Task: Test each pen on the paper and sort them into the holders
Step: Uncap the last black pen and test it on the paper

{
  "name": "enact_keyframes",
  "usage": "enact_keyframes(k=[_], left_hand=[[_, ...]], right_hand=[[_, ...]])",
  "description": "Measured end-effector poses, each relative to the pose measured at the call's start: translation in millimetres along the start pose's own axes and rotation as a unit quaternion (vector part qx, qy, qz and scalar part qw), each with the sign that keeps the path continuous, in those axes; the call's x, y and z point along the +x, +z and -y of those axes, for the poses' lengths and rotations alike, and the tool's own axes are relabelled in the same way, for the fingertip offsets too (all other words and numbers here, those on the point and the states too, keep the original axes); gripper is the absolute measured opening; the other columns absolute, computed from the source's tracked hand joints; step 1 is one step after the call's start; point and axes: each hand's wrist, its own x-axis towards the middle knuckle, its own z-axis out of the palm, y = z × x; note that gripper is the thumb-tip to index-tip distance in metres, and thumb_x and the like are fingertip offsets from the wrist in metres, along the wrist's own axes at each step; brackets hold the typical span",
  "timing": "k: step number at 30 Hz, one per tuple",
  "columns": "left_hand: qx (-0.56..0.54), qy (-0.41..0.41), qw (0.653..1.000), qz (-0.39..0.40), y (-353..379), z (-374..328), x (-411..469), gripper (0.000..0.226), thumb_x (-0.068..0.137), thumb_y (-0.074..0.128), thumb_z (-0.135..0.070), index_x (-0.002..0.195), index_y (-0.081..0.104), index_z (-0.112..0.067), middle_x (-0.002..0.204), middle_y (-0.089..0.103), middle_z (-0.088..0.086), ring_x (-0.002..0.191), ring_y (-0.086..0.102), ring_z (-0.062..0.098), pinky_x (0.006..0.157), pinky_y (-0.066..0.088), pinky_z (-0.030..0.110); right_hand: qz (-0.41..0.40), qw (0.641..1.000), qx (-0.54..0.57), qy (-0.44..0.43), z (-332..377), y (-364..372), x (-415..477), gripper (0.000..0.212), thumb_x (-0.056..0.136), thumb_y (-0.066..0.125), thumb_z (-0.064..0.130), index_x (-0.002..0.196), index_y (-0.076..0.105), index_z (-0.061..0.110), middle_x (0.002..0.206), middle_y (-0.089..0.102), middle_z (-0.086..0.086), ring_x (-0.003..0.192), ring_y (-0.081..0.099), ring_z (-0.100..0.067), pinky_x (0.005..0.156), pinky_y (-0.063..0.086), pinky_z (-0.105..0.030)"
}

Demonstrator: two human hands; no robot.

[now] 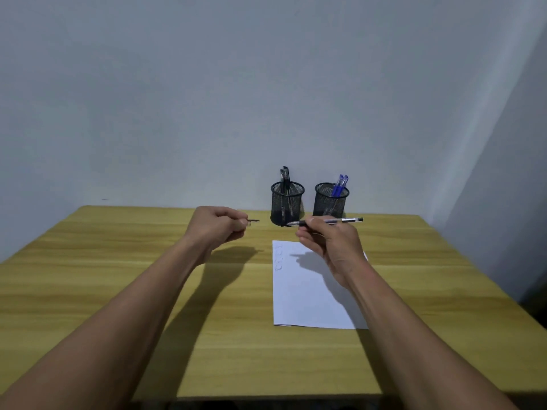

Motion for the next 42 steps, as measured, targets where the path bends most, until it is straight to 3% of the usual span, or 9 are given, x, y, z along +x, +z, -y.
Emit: enact_keyframes(k=[8,11,14,18,22,26,31,36,42], left_hand=[[0.236,0.081,0.968,-0.019,33.5,37.7,35.5,0.007,0.081,0.080,-0.018,0.077,0.076,-0.023,0.078,0.074,-0.003,0.069,0.065,0.013,0.058,0.048,0.018],[0.308,0.083,0.947,-0.044,43.8,52.9,47.1,0.012,0.082,0.077,-0.031,0.071,0.072,-0.034,0.085,0.073,-0.011,0.082,0.065,0.016,0.075,0.052,0.030],[0.362,0.061,0.928,-0.066,50.5,61.1,54.8,0.006,0.081,0.077,-0.042,0.078,0.075,-0.036,0.093,0.074,-0.010,0.099,0.061,0.018,0.093,0.048,0.039],[0.366,0.058,0.926,-0.074,57.4,64.9,60.7,0.011,0.083,0.073,-0.046,0.088,0.078,-0.037,0.102,0.074,-0.010,0.111,0.059,0.022,0.099,0.039,0.040],[0.372,0.085,0.921,-0.081,49.5,64.0,53.3,0.024,0.092,0.062,-0.041,0.111,0.074,-0.033,0.122,0.070,0.000,0.121,0.056,0.027,0.104,0.040,0.043],[0.444,0.192,0.875,0.000,26.1,72.0,14.0,0.041,0.095,0.053,-0.046,0.132,0.063,-0.030,0.141,0.058,0.001,0.131,0.050,0.024,0.106,0.042,0.044],[0.528,0.154,0.825,0.133,12.0,88.2,-32.0,0.068,0.083,0.044,-0.077,0.144,0.044,-0.046,0.158,0.035,0.004,0.151,0.016,0.027,0.117,0.018,0.056],[0.555,0.160,0.806,0.127,11.4,94.9,-35.7,0.073,0.079,0.037,-0.084,0.144,0.041,-0.050,0.163,0.026,0.005,0.153,0.011,0.030,0.119,0.009,0.058],[0.563,0.161,0.801,0.123,12.6,97.5,-35.4,0.077,0.075,0.030,-0.087,0.144,0.039,-0.053,0.163,0.026,0.003,0.152,0.011,0.030,0.119,0.009,0.058]], right_hand=[[-0.010,0.993,-0.111,0.028,-34.8,-0.6,-1.6,0.008,0.095,0.071,0.014,0.093,0.073,0.006,0.082,0.074,-0.010,0.075,0.072,-0.017,0.067,0.061,-0.037],[-0.015,0.991,-0.129,0.039,-42.4,-3.7,0.6,0.009,0.095,0.071,0.014,0.092,0.074,0.006,0.084,0.075,-0.012,0.075,0.071,-0.019,0.065,0.060,-0.035],[-0.015,0.989,-0.145,0.039,-43.7,-5.3,2.3,0.009,0.096,0.070,0.014,0.090,0.073,0.007,0.082,0.076,-0.010,0.073,0.071,-0.018,0.064,0.060,-0.034],[-0.004,0.987,-0.156,0.038,-44.0,-2.8,2.7,0.009,0.097,0.069,0.013,0.093,0.072,0.005,0.083,0.074,-0.012,0.073,0.068,-0.019,0.061,0.057,-0.030],[-0.003,0.988,-0.150,0.039,-43.9,-2.2,2.5,0.009,0.097,0.067,0.010,0.097,0.071,0.001,0.080,0.071,-0.013,0.069,0.065,-0.019,0.055,0.054,-0.027],[-0.005,0.985,-0.170,0.035,-44.4,-2.1,2.0,0.018,0.100,0.063,0.012,0.101,0.073,-0.003,0.080,0.071,-0.014,0.067,0.065,-0.018,0.055,0.054,-0.027],[-0.004,0.973,-0.232,-0.006,-48.5,-1.9,-2.3,0.018,0.099,0.064,0.015,0.093,0.074,0.001,0.080,0.073,-0.015,0.071,0.068,-0.019,0.062,0.059,-0.033],[0.009,0.950,-0.305,-0.061,-51.6,-3.6,-14.2,0.013,0.092,0.067,0.010,0.086,0.065,-0.002,0.073,0.069,-0.024,0.060,0.060,-0.024,0.058,0.054,-0.039],[-0.002,0.936,-0.347,-0.061,-64.7,-10.7,-20.0,0.020,0.094,0.068,0.021,0.077,0.062,0.012,0.066,0.073,-0.009,0.057,0.063,-0.018,0.056,0.053,-0.034]])
